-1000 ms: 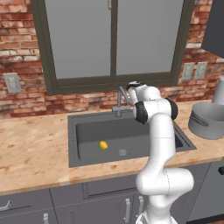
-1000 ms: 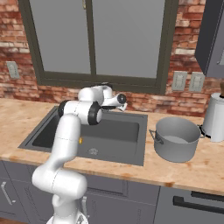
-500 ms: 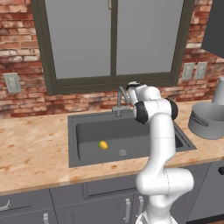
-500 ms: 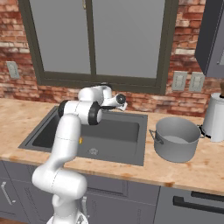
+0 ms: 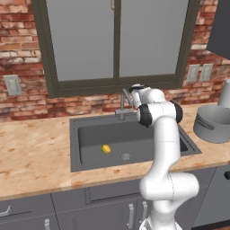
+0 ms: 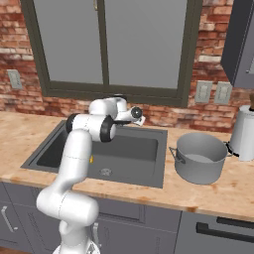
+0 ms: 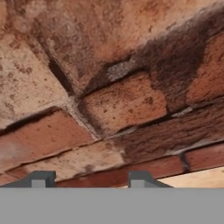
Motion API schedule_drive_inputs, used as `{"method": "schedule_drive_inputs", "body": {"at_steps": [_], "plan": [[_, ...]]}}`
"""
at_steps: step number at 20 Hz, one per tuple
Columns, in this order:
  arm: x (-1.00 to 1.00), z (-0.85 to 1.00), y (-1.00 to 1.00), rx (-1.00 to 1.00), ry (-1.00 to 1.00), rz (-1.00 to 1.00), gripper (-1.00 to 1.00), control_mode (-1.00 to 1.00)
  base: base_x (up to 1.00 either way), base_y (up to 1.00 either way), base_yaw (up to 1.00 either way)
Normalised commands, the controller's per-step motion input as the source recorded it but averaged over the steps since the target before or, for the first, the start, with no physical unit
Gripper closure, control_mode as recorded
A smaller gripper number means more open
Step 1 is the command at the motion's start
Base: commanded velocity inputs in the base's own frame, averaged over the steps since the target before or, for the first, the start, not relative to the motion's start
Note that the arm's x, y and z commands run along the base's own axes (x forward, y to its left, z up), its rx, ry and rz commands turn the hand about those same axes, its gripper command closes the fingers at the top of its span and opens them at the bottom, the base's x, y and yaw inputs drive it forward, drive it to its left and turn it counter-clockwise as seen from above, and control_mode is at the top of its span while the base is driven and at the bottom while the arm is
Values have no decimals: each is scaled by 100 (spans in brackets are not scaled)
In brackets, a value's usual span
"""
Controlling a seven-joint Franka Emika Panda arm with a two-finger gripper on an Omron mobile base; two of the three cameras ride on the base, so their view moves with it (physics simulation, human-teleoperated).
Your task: Dump the lemon from the pot into the sink. Then turn on the water and wash the lemon. Then turn off the water and put the lemon back in the pot.
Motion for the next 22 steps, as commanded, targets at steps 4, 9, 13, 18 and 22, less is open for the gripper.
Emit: {"method": "schedule_drive_inputs", "body": {"at_steps": [4,9,13,18,22], "plan": [[15,-12,-91,0,0,-4,100,-100,0,0,0],[9,-5,-96,0,1,-3,100,-100,0,0,0],[4,-8,-98,0,4,-4,100,-100,0,0,0],[0,-11,-99,0,6,-4,100,-100,0,0,0],[1,-6,-82,0,7,-3,100,-100,0,0,0]]}}
